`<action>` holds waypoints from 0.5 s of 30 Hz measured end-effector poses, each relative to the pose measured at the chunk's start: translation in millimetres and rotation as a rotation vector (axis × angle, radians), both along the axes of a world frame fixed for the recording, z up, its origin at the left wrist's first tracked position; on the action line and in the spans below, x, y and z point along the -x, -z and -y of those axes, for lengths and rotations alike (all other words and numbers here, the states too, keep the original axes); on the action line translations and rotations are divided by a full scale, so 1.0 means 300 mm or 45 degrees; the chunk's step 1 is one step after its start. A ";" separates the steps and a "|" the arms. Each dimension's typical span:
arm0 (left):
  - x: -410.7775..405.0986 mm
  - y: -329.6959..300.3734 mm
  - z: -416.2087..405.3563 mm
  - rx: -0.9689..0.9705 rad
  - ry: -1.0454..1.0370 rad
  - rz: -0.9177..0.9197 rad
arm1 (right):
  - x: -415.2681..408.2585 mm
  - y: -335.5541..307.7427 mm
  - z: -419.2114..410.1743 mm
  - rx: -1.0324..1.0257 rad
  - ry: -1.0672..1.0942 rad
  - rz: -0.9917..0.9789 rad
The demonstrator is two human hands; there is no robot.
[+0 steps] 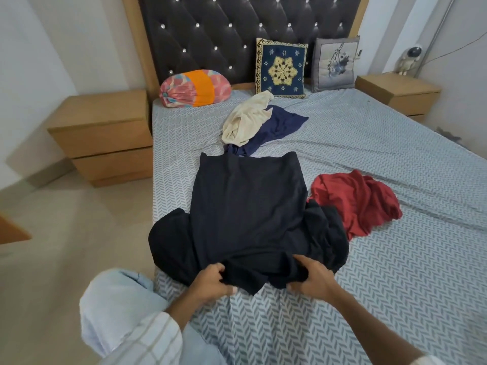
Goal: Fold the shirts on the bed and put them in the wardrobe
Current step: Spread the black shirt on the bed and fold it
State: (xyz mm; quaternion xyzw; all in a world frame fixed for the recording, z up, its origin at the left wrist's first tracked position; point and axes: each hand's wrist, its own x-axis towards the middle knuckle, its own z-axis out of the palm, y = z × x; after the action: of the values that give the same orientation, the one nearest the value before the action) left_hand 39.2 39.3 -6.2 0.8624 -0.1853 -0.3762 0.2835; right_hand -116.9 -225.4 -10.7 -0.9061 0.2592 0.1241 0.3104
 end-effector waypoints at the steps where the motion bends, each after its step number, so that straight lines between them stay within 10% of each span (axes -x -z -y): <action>1: -0.006 0.000 0.015 0.057 -0.091 -0.045 | -0.015 0.004 0.004 -0.082 0.057 0.015; 9: 0.001 -0.018 -0.005 0.451 0.026 0.104 | 0.077 0.035 0.002 -0.136 0.002 0.381; 15: 0.080 -0.031 -0.013 -0.229 0.785 0.483 | 0.209 0.080 -0.008 0.378 -0.545 0.099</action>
State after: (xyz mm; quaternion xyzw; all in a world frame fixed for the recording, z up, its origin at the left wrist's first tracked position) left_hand 15.0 43.2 3.1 0.8420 -0.4518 -0.2921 0.0407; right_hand -179.6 -223.1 -34.6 -0.9801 0.0646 0.1127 0.1504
